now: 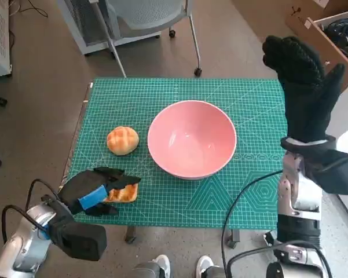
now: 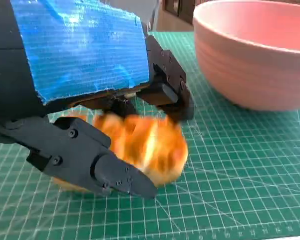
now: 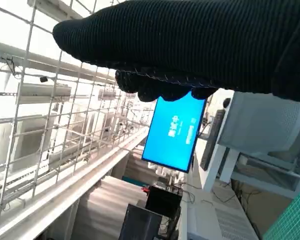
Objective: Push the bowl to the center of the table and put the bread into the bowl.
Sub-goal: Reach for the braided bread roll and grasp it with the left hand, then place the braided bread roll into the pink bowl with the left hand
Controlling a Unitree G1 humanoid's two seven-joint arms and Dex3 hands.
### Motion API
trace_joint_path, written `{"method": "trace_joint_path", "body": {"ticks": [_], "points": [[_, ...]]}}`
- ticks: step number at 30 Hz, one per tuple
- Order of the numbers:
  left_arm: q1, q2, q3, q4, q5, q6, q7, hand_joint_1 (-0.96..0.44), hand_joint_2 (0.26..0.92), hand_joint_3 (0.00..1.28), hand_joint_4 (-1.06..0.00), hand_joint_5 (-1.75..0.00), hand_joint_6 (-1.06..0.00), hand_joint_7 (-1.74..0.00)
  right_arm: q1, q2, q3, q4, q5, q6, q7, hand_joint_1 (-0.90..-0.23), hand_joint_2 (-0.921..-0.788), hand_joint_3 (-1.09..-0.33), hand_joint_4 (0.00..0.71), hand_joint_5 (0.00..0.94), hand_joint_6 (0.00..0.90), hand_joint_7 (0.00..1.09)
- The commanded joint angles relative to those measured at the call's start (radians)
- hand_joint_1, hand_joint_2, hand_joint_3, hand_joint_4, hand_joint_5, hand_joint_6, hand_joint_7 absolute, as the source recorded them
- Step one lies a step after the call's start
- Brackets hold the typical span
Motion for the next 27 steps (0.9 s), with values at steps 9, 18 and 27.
{"method": "trace_joint_path", "body": {"ticks": [9, 18, 27], "points": [[-0.051, 0.084, 0.133, -0.128, -0.216, -0.065, -0.081, 0.00, 0.912, 0.02, -0.71, -1.16, -0.76, -1.00, 0.034, 0.007, 0.005, -0.009, 0.015, 0.008, 0.005, -0.623, -0.921, -0.714, 0.253, 0.004, 0.108, 0.44], [-0.159, 0.080, 0.196, -0.137, -0.324, -0.095, -0.081, 0.00, 0.893, 0.00, -0.80, -1.00, -0.78, -1.05, 0.045, 0.015, 0.008, -0.013, 0.019, 0.001, 0.005, -0.628, -0.921, -0.708, 0.256, 0.004, 0.112, 0.45], [-0.310, 0.054, 0.195, -0.138, -0.345, -0.095, -0.062, 0.00, 0.855, 0.00, -0.91, -0.88, -0.85, -0.97, 0.054, 0.016, 0.009, -0.014, 0.023, -0.003, 0.003, -0.630, -0.921, -0.708, 0.255, 0.003, 0.109, 0.45]]}}
